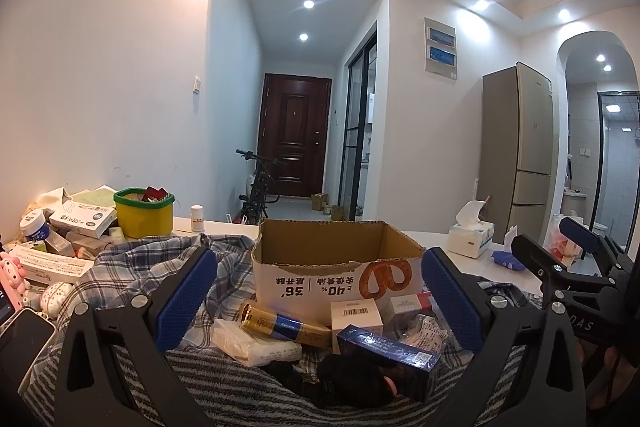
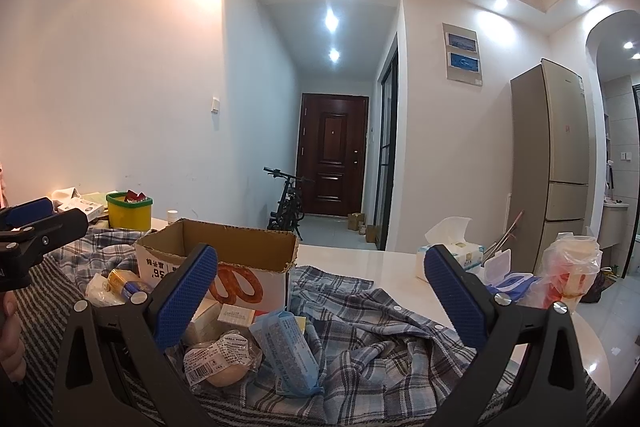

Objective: Organize objects

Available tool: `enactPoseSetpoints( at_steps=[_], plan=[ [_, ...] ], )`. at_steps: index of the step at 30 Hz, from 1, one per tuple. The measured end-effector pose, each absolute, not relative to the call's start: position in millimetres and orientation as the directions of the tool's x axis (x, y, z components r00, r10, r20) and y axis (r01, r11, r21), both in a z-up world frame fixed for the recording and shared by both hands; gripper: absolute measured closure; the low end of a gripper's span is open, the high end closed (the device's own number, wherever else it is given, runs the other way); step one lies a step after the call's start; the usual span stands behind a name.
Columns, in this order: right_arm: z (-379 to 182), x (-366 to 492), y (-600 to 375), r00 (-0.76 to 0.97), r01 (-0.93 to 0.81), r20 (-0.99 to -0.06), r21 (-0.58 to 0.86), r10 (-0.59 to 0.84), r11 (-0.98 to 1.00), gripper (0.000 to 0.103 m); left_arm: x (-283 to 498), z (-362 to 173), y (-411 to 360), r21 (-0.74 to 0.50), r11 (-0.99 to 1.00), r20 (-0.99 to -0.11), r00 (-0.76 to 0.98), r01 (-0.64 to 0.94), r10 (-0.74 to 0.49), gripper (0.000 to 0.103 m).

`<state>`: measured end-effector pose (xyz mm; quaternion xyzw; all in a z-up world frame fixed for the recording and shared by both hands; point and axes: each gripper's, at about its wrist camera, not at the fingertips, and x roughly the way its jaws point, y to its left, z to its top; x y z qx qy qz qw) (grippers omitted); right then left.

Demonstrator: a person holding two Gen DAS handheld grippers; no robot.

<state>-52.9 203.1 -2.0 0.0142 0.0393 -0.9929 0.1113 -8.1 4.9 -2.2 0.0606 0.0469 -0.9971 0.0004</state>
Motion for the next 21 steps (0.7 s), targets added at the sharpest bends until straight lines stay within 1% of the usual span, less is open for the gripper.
enactPoseSetpoints(
  at_steps=[6,11,14,16,19,21],
  plan=[
    [-1,-54,207,-0.983,0.184,-0.038,-0.057,-0.182,-0.981,0.000,-8,-2,6,-0.088,-0.996,-0.115,-0.993,0.007,0.003,0.000],
    [1,-55,214,-0.979,0.198,-0.059,-0.017,-0.196,-0.980,0.000,-10,-2,5,-0.099,-0.995,-0.125,-0.992,0.033,-0.020,0.000],
    [2,-51,213,-0.981,0.191,-0.046,-0.022,-0.190,-0.981,0.000,-9,1,0,-0.117,-0.992,-0.134,-0.990,0.057,-0.041,0.000],
    [5,-47,213,-0.979,0.201,-0.025,-0.022,-0.201,-0.979,0.000,-7,5,-1,-0.108,-0.991,-0.136,-0.989,0.079,-0.065,0.000],
    [7,-48,211,-0.979,0.206,-0.015,-0.021,-0.206,-0.978,0.000,-13,6,4,-0.061,-0.994,-0.204,-0.976,0.094,-0.080,0.000],
    [10,-49,210,-0.975,0.220,-0.022,-0.033,-0.219,-0.975,0.000,-14,7,4,-0.066,-0.996,-0.237,-0.970,0.068,-0.050,0.000]
  ],
)
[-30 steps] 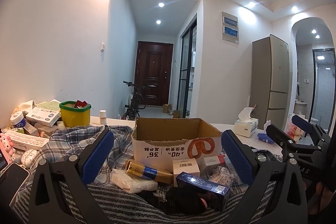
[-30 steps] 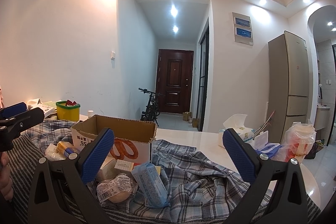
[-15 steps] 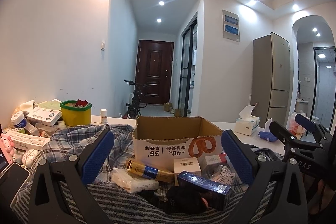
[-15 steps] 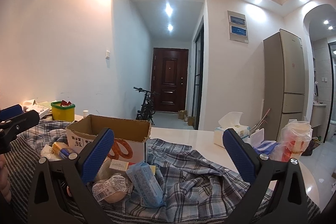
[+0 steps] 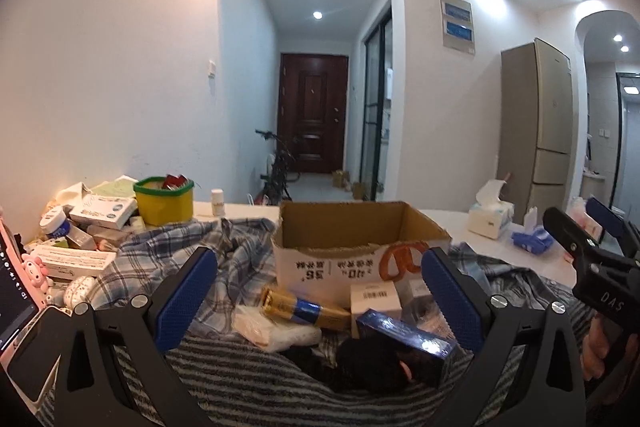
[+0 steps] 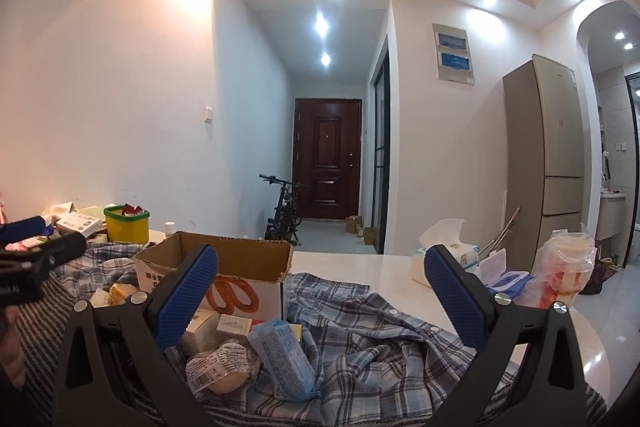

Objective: Organize objects

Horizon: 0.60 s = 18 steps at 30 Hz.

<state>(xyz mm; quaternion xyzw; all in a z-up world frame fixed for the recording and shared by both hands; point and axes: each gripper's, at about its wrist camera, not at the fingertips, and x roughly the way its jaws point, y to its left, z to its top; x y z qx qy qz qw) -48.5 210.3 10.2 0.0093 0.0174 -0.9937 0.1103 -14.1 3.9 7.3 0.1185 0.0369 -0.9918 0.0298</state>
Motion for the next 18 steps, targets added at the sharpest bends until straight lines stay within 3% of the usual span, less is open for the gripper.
enactPoseSetpoints(
  at_steps=[3,6,10,16,18],
  plan=[
    [18,-47,211,-0.962,0.260,-0.085,-0.003,-0.258,-0.966,0.000,-5,9,1,-0.094,-0.994,-0.250,-0.968,0.050,-0.025,0.000],
    [26,-34,216,-0.948,0.305,-0.089,0.031,-0.307,-0.952,0.000,9,8,0,-0.081,-0.994,-0.264,-0.963,0.070,-0.046,0.000],
    [26,-17,213,-0.957,0.276,-0.100,-0.026,-0.272,-0.961,0.000,26,1,4,-0.030,-0.996,-0.286,-0.956,0.080,-0.068,0.000],
    [12,-23,204,-0.934,0.318,-0.170,0.005,-0.314,-0.948,0.000,28,-11,4,-0.054,-0.996,-0.328,-0.943,0.068,-0.047,0.000],
    [6,-28,197,-0.924,0.332,-0.205,-0.005,-0.324,-0.943,0.008,24,-15,5,-0.036,-0.997,-0.329,-0.943,0.072,-0.056,0.000]
  ],
)
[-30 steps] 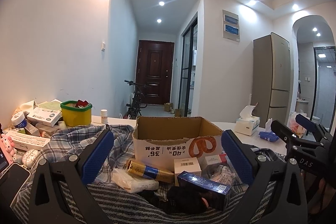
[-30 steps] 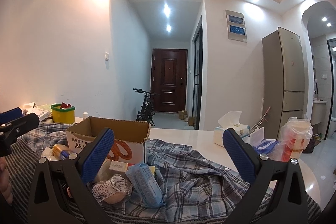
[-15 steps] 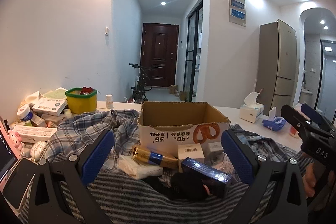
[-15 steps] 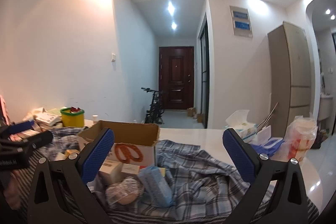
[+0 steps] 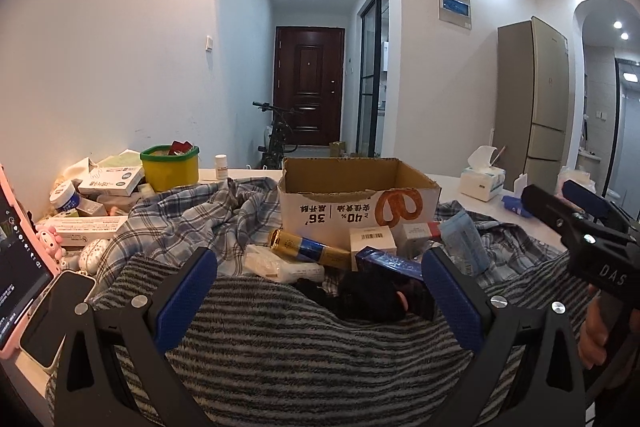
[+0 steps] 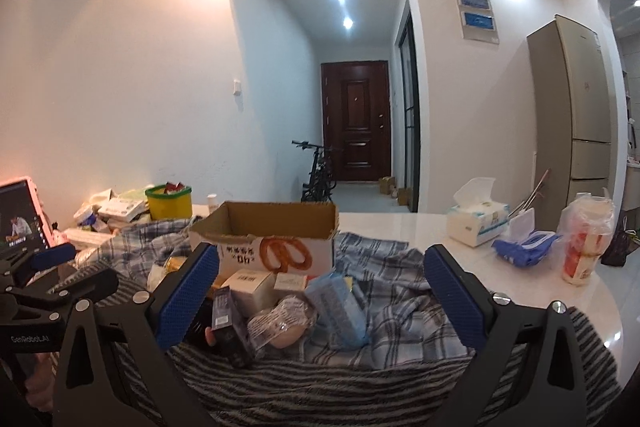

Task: Organize objects
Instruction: 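Grasp the dark blue box with the right gripper while the left gripper grasps black hair ties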

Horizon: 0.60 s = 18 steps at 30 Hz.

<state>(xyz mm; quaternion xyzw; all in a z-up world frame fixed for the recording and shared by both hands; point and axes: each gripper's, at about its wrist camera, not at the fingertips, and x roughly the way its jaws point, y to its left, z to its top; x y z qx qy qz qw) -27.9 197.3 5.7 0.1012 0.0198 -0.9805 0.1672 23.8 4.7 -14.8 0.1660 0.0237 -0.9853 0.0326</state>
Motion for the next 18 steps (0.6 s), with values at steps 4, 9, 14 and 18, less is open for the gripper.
enactPoseSetpoints(
  at_steps=[4,9,14,18],
  plan=[
    [-5,-33,180,-0.891,0.397,-0.246,-0.017,-0.381,-0.918,0.017,16,-19,4,-0.038,-0.997,-0.340,-0.939,0.069,-0.052,0.000],
    [-18,-41,159,-0.843,0.468,-0.325,-0.050,-0.429,-0.882,0.024,15,-21,5,-0.044,-0.997,-0.350,-0.936,0.070,-0.051,0.000],
    [-28,-59,143,-0.732,0.586,-0.441,-0.020,-0.519,-0.810,0.040,9,-23,7,-0.039,-0.997,-0.369,-0.928,0.067,-0.048,0.000],
    [-35,-64,134,-0.703,0.600,-0.491,-0.020,-0.514,-0.800,0.064,11,-22,7,-0.042,-0.997,-0.362,-0.931,0.071,-0.051,0.000]
  ],
)
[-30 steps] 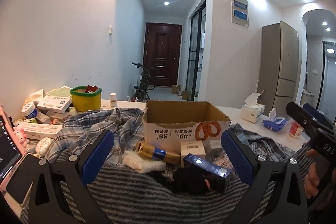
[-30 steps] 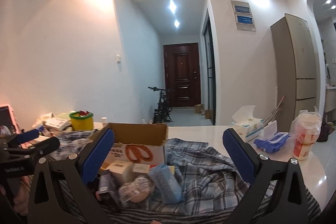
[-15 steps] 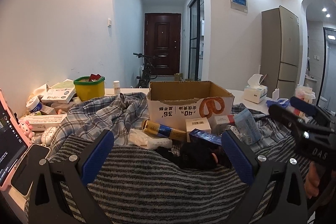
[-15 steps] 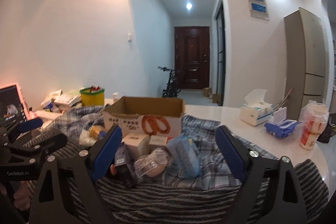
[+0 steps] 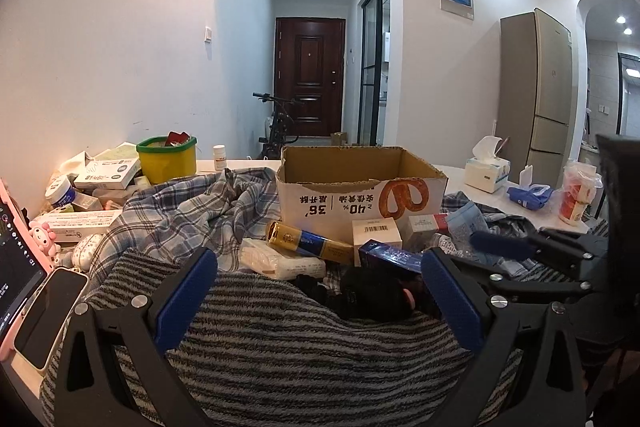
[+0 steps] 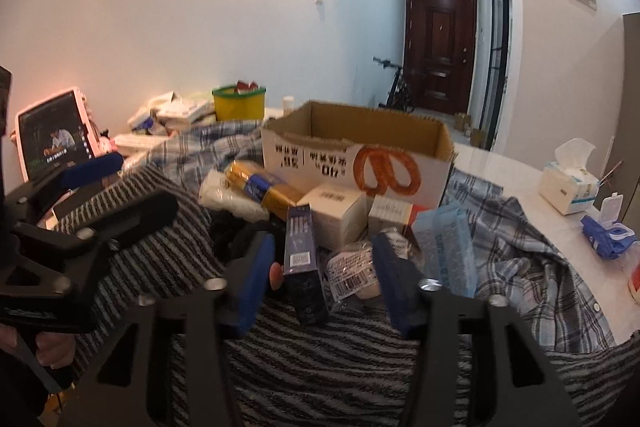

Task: Organize objects
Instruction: 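Grasp the dark blue box with the right gripper while the left gripper grasps black hair ties, then lift the dark blue box with the right gripper while the left gripper carries hair ties toward the cardboard box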

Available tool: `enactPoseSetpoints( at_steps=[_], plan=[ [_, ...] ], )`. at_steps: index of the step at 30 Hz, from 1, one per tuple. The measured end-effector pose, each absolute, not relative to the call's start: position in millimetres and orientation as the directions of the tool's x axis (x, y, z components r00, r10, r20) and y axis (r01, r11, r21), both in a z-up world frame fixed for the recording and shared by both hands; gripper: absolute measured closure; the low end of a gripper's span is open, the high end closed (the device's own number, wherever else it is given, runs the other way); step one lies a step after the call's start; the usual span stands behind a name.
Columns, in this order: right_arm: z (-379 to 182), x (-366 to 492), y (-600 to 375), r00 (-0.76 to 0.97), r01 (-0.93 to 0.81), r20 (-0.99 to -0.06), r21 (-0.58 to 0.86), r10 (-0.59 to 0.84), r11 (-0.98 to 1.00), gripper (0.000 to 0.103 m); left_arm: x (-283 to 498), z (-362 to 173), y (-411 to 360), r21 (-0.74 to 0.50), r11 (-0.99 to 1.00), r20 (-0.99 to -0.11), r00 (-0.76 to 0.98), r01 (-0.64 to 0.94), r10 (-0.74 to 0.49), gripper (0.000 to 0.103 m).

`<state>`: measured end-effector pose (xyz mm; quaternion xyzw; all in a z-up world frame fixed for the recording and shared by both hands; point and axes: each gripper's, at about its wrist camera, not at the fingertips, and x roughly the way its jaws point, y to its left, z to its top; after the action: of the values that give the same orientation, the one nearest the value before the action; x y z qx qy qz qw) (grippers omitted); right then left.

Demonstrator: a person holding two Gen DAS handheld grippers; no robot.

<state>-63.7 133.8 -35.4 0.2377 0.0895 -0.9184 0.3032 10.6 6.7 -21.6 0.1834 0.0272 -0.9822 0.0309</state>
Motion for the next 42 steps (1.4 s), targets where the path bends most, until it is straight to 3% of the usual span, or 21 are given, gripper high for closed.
enactPoseSetpoints(
  at_steps=[7,12,22,26,34,38,42],
  plan=[
    [-45,-68,118,-0.653,0.637,-0.572,-0.060,-0.497,-0.768,0.069,9,-24,9,-0.036,-0.998,-0.386,-0.922,0.044,-0.027,0.000],
    [-51,-83,116,-0.584,0.666,-0.614,0.010,-0.531,-0.745,0.081,10,-25,11,-0.049,-0.998,-0.393,-0.920,0.030,-0.008,0.000],
    [-20,-58,156,-0.779,0.518,-0.429,-0.030,-0.457,-0.855,0.084,12,-21,14,-0.055,-0.998,-0.400,-0.916,0.026,-0.002,0.000],
    [-7,-54,178,-0.820,0.460,-0.373,0.022,-0.434,-0.888,0.084,12,-20,20,-0.042,-0.999,-0.401,-0.916,0.022,-0.004,0.000],
    [24,-59,194,-0.908,0.372,-0.215,-0.018,-0.360,-0.928,0.084,1,-23,24,-0.049,-0.999,-0.448,-0.894,0.001,0.021,0.000],
    [18,-60,200,-0.912,0.355,-0.205,0.043,-0.356,-0.934,0.084,-3,-25,25,-0.040,-0.999,-0.458,-0.889,0.000,0.018,0.000],
    [0,-63,202,-0.908,0.331,-0.252,0.051,-0.333,-0.942,0.084,-14,-30,26,-0.054,-0.997,-0.491,-0.869,-0.046,0.067,0.000]
  ],
)
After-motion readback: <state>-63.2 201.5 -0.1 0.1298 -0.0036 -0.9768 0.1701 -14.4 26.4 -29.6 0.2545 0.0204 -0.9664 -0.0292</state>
